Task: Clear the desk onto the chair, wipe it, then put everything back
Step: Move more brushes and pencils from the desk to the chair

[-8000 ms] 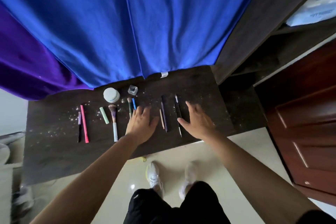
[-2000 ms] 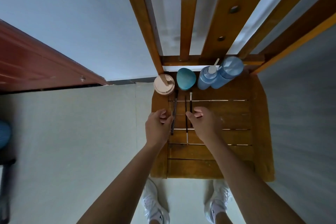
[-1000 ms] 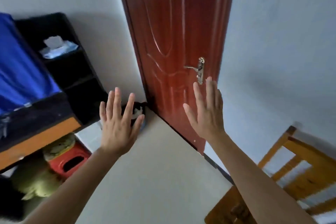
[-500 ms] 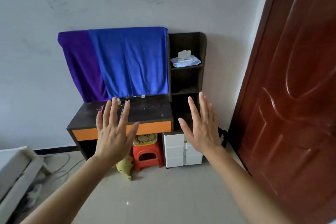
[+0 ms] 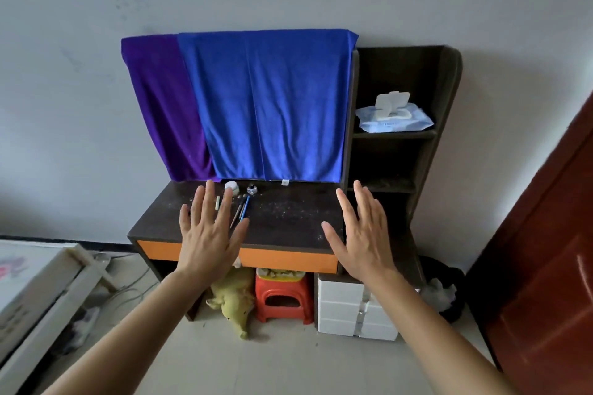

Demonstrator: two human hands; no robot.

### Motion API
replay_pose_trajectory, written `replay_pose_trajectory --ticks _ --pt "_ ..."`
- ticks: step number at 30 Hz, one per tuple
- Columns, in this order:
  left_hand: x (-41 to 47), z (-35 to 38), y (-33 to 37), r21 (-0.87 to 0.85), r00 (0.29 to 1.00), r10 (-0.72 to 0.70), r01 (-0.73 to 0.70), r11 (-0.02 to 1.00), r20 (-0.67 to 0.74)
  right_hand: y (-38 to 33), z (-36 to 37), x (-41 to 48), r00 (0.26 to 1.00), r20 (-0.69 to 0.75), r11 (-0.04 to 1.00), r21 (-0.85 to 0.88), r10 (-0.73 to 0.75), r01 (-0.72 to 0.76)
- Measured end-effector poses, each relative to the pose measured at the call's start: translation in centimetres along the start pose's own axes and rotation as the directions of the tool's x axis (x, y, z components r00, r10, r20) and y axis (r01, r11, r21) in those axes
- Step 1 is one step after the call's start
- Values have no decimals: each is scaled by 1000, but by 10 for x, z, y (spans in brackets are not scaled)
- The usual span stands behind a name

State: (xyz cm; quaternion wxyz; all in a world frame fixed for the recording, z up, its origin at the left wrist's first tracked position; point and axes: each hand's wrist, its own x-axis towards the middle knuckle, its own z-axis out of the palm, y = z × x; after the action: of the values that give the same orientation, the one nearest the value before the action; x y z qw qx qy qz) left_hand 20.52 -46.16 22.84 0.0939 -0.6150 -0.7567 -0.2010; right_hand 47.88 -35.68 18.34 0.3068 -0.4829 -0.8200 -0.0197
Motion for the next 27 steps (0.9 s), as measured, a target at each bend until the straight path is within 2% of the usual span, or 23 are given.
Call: replay_pose_trajectory --ticks 7,13,17,22,27 --pt "67 44 -39 53 989 -121 117 992 82 14 71 107 995 96 997 70 -32 25" --pt "107 97 -112 58 959 -219 212 976 179 -9 155 156 976 200 992 105 -91 71" --pt "147 145 -164 40 945 -210 207 977 251 -23 217 187 964 254 994 89 -79 58" --pt "199 209 -231 -8 897 -175 194 981 405 -51 295 221 926 375 998 17 48 -58" --pt "229 261 -286 -50 819 -122 180 982 561 -84 365 240 821 533 977 -48 201 -208"
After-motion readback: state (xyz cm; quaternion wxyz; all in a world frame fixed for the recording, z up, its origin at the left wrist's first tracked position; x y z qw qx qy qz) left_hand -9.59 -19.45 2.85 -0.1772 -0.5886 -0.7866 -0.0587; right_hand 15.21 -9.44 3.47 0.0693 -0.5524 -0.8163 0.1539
